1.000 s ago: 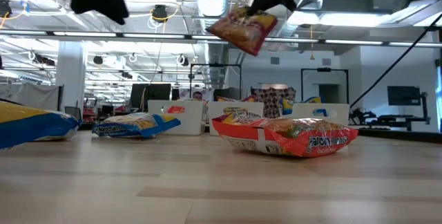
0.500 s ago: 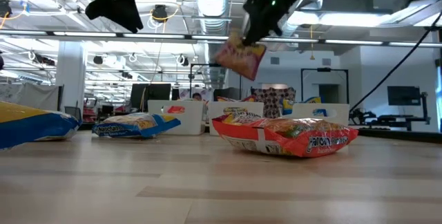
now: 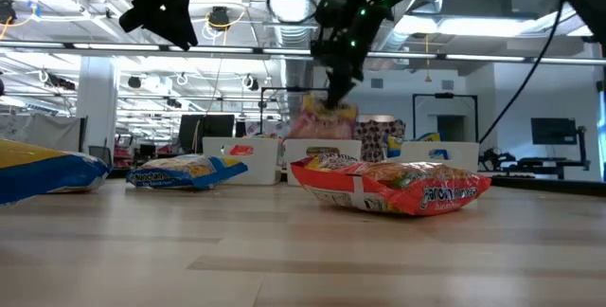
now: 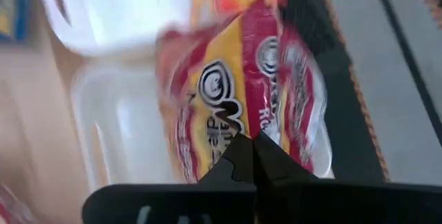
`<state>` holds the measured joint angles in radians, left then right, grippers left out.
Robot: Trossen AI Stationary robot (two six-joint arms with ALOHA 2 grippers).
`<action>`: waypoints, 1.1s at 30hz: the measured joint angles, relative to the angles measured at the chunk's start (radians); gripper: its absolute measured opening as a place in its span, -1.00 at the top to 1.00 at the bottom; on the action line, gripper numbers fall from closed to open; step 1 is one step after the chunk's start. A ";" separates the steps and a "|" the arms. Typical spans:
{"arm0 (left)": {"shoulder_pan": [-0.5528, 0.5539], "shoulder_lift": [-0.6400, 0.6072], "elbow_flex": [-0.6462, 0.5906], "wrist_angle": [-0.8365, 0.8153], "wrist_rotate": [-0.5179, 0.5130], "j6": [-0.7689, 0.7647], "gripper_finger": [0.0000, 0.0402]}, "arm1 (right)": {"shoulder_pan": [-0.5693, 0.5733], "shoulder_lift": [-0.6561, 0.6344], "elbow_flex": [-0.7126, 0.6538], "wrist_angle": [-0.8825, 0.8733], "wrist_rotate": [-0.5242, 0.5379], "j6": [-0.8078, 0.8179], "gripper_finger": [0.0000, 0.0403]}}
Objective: Sort Maruchan noodles
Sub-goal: Put the red noodle pack into the middle white bin
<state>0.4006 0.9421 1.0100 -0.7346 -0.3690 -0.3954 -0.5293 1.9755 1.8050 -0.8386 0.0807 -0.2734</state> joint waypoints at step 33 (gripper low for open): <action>0.006 0.000 0.000 -0.061 0.075 -0.012 0.49 | 0.045 0.205 0.107 -0.122 0.264 -0.068 0.59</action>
<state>0.4068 0.9421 1.0100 -0.7954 -0.2936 -0.4076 -0.4847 2.1807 1.9122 -0.9604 0.3446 -0.3412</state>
